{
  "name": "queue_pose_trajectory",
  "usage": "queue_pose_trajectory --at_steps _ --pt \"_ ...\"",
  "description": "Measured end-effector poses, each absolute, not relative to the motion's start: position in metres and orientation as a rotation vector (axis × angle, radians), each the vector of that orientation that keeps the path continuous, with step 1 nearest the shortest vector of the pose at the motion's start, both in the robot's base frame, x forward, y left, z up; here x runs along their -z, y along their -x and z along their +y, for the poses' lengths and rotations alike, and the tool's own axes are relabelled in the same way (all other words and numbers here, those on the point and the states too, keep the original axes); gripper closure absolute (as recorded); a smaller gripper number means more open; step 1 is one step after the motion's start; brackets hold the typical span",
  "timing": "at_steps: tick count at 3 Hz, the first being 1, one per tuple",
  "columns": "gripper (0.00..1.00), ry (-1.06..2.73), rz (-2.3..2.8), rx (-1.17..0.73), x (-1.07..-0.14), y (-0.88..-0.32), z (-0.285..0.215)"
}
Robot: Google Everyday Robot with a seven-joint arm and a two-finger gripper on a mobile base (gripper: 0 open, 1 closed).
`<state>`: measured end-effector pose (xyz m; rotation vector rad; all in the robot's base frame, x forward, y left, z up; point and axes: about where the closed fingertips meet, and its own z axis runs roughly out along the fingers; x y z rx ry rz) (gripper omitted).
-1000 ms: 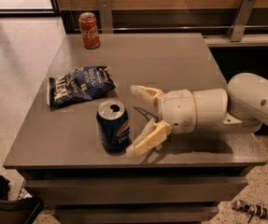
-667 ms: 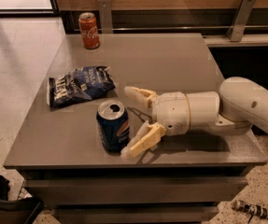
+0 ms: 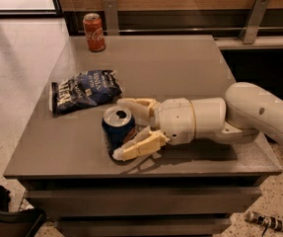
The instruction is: Pick pepsi can
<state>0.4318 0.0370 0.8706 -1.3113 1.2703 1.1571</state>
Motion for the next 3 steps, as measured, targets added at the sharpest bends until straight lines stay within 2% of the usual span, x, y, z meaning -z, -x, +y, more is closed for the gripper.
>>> queue_pose_trajectory --at_steps 1,2,3 --pt "0.47 1.315 1.268 -1.159 -0.8711 -0.4308 0.0390" --pt "0.77 1.321 1.264 -1.162 -0.8719 -0.4296 0.0416" --pt "1.00 1.326 1.258 -1.160 -0.8758 -0.4292 0.0419"
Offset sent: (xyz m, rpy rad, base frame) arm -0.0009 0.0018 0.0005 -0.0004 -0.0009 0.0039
